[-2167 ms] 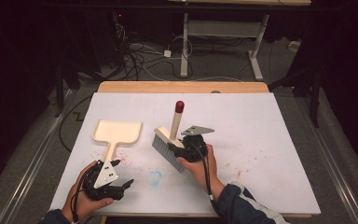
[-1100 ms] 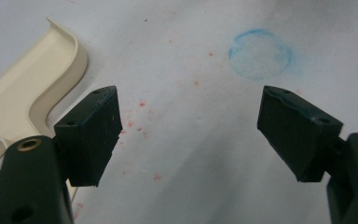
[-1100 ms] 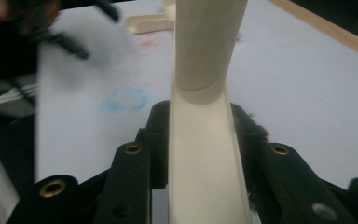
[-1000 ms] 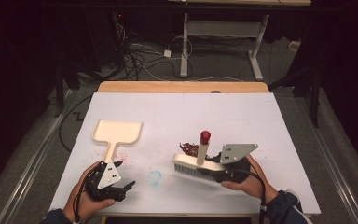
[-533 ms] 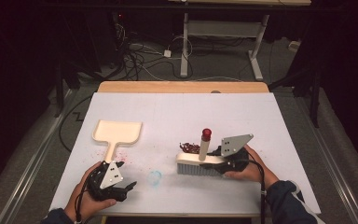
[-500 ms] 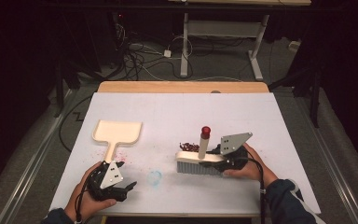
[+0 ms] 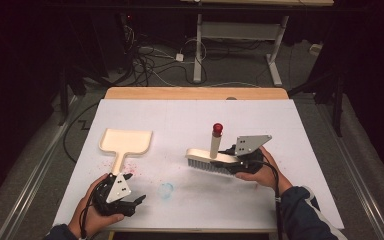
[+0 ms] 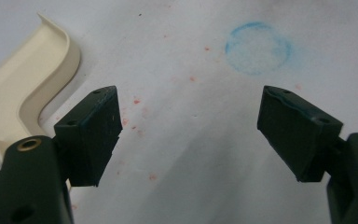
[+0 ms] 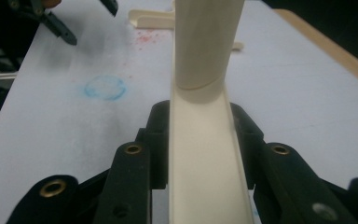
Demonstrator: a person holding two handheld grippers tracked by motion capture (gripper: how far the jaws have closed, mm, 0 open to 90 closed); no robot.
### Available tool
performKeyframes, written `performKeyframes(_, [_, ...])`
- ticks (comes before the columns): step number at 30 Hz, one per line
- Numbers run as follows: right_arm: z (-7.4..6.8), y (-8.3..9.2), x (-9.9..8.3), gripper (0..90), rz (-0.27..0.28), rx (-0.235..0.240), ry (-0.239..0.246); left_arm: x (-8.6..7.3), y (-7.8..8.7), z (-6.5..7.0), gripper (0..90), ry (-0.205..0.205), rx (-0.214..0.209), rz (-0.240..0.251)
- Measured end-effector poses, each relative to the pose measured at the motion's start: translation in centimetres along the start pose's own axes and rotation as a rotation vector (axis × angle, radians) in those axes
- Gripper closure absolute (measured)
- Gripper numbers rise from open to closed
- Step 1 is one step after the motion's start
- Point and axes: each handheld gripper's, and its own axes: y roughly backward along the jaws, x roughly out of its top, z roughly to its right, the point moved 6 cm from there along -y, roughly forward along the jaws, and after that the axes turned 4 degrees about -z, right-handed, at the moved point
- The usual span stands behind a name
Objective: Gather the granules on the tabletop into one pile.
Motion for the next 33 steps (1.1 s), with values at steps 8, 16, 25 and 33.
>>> performKeyframes(8, [0.7, 1.9, -0.5, 67.8, -0.053, -0.308, -0.178, 0.1, 0.3, -0.1, 21.3, 0.004, 0.009, 0.009])
performKeyframes(16, [1.1, 1.6, -2.7, 67.7, -0.139, -0.588, -0.33, 0.2, 0.3, -0.1, 21.3, -0.001, 0.01, 0.012])
performKeyframes(25, [-0.2, -2.0, -1.7, 67.8, -0.161, -0.714, -0.379, 0.3, 0.2, -0.1, 21.5, -0.001, 0.009, 0.009])
performKeyframes(33, [-0.5, -4.1, -0.4, 67.7, -0.119, -0.755, -0.405, 0.3, 0.2, -0.1, 21.6, 0.002, 0.008, 0.015])
